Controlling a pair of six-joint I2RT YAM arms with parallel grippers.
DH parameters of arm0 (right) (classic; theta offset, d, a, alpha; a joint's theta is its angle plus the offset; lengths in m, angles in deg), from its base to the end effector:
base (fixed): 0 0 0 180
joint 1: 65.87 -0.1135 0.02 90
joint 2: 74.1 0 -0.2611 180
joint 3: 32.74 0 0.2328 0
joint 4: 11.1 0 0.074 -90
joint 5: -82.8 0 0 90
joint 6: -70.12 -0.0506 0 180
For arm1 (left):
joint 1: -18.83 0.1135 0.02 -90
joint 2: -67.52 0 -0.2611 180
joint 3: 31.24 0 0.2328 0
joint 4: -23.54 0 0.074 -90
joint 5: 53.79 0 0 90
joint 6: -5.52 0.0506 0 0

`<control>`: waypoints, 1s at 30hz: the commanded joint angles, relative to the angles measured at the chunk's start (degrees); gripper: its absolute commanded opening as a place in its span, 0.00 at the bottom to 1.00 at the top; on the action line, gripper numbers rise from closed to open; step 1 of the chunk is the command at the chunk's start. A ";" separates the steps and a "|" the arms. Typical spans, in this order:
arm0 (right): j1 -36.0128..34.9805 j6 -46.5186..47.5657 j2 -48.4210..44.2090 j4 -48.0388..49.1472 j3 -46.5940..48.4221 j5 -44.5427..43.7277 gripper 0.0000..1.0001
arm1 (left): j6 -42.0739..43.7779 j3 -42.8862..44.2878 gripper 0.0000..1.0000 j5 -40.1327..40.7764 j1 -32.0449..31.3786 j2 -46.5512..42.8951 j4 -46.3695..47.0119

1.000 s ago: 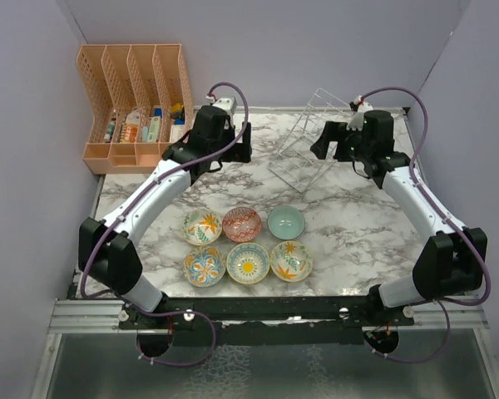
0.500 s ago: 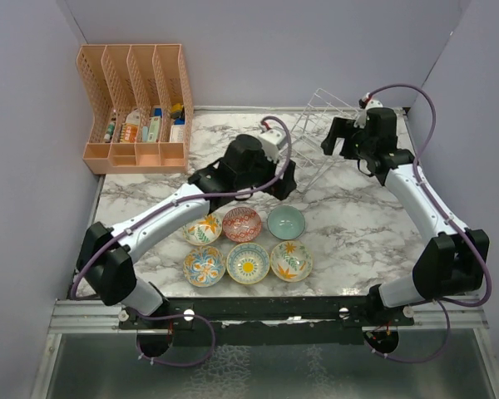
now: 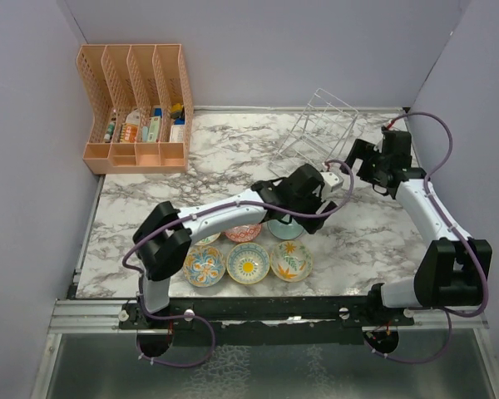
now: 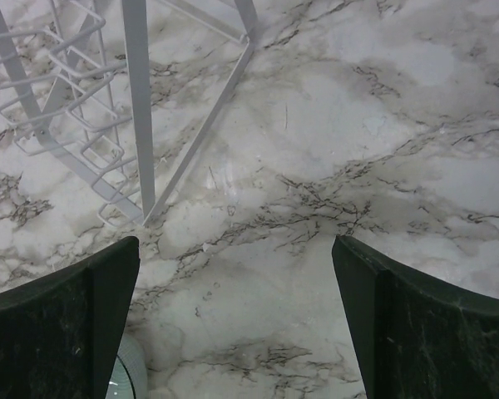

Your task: Load the bowls into the dish rack

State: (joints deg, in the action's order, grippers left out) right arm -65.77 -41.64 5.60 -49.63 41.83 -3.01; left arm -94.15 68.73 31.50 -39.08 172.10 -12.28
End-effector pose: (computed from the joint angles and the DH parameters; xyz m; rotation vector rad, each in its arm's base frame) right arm 0.2952 0.0032 0.2636 0.4088 2.3106 0.2730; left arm 0.2156 -0.3517 0.2668 1.0120 2.1498 -0.6913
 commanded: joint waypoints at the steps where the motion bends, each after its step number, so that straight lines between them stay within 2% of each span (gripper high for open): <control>1: 0.40 -1.44 -3.08 -0.25 -2.26 1.34 0.99 | -0.56 5.06 0.75 3.55 -2.34 4.41 -6.12; 7: 0.52 -2.25 -4.83 0.06 -4.51 1.56 0.99 | -5.77 6.09 0.67 8.46 -3.29 8.08 -7.45; 20: 0.54 -3.53 -4.85 -0.02 -6.36 0.38 1.00 | -7.33 2.19 0.45 13.42 -3.28 10.45 -4.64; 30: 0.53 -3.29 -3.85 0.02 -6.28 -0.34 1.00 | -6.66 -0.68 0.42 15.49 -3.32 11.80 -3.16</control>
State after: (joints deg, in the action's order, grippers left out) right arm -65.48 -44.72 1.54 -50.02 35.69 -2.46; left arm -101.11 68.97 44.11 -42.16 183.18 -16.79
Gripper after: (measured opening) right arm 0.998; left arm 0.422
